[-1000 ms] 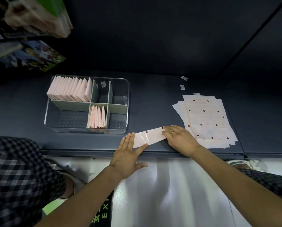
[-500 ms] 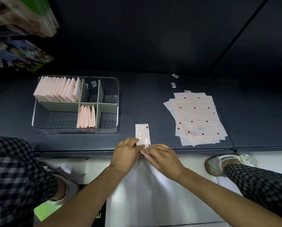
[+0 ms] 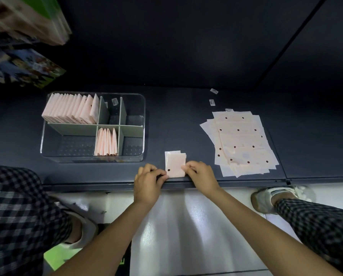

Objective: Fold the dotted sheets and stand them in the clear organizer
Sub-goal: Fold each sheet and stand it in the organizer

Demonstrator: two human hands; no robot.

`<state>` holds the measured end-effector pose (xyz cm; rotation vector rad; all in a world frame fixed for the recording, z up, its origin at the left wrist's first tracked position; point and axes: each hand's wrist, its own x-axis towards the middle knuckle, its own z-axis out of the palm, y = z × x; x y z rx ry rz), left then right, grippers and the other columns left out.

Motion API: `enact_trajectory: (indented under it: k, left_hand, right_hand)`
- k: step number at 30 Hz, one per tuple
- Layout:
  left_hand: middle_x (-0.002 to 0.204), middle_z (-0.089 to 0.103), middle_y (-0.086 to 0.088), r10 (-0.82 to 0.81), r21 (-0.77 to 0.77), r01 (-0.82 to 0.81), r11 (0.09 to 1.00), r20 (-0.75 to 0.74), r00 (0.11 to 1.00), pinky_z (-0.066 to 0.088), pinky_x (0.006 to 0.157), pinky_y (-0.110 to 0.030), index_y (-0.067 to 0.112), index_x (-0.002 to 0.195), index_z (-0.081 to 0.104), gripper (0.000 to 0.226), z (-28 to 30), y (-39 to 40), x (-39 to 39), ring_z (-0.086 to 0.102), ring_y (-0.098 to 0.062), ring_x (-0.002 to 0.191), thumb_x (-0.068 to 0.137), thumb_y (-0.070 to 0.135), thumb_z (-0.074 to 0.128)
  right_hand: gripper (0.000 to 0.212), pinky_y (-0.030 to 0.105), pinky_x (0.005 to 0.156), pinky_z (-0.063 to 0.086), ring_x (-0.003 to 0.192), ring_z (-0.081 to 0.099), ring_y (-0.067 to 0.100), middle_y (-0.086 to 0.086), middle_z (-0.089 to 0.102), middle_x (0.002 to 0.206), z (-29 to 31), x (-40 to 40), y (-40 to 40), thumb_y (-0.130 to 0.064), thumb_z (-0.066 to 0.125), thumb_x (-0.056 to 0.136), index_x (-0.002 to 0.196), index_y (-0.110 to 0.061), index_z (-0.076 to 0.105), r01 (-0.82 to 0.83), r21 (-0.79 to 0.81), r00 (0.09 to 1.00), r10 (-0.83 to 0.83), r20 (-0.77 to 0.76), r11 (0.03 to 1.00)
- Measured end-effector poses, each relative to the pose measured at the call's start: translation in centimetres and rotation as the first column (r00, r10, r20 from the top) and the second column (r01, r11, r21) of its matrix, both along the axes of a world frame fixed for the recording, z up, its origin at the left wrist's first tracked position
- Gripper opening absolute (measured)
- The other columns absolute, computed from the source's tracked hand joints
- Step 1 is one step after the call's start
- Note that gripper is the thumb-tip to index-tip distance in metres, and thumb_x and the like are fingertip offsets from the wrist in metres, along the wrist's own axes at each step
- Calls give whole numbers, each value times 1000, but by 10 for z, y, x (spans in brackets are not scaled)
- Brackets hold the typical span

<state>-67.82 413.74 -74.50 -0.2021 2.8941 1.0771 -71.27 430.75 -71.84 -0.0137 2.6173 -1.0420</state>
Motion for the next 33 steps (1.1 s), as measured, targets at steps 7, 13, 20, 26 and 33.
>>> enact_trajectory:
  k: [7, 13, 20, 26, 33]
  left_hand:
    - [107, 53, 2, 75, -66, -67, 996, 116, 990, 29, 85, -28, 23, 100, 66, 15, 4, 8, -3, 43, -19, 103, 92, 33, 58]
    - [153, 29, -7, -389, -294, 354, 888, -67, 919, 10, 118, -35, 12, 142, 36, 50, 11, 13, 11, 25, -25, 141, 97, 30, 47]
    - [155, -24, -12, -565, -455, 597, 660, 224, 794, -15, 116, -35, 13, 148, -17, 81, 1, 5, 16, -22, -22, 144, 96, 58, 26]
    - [153, -28, -15, -591, -478, 629, 613, 250, 767, -19, 113, -39, 26, 146, -21, 85, -1, 8, 16, -29, -25, 140, 91, 67, 29]
    - [153, -27, -17, -596, -459, 638, 618, 255, 761, -20, 113, -41, 35, 146, -18, 86, -3, 9, 15, -27, -27, 141, 87, 71, 33]
  right_hand:
    - [35, 37, 79, 50, 87, 60, 31, 15, 68, 88, 8, -23, -19, -30, 50, 94, 88, -1, 66, 0, 236, 991, -31, 129, 972]
    - [45, 32, 66, 40, 70, 49, 28, 8, 51, 65, 11, -28, -24, -30, 51, 94, 52, -15, 40, -5, 301, 986, -46, 161, 953]
    - [41, 30, 65, 43, 70, 54, 28, 6, 58, 61, 9, -30, -22, -29, 57, 90, 53, -13, 54, 68, 220, 971, -115, 210, 973]
    - [12, 21, 72, 47, 78, 63, 12, 1, 70, 87, 12, -30, -22, -16, 58, 91, 86, -15, 68, 204, -101, 978, -208, -31, 974]
    - [27, 9, 77, 49, 90, 63, 14, 18, 66, 110, 4, -51, -46, 6, 53, 90, 116, 4, 61, 74, -434, 968, 40, 247, 898]
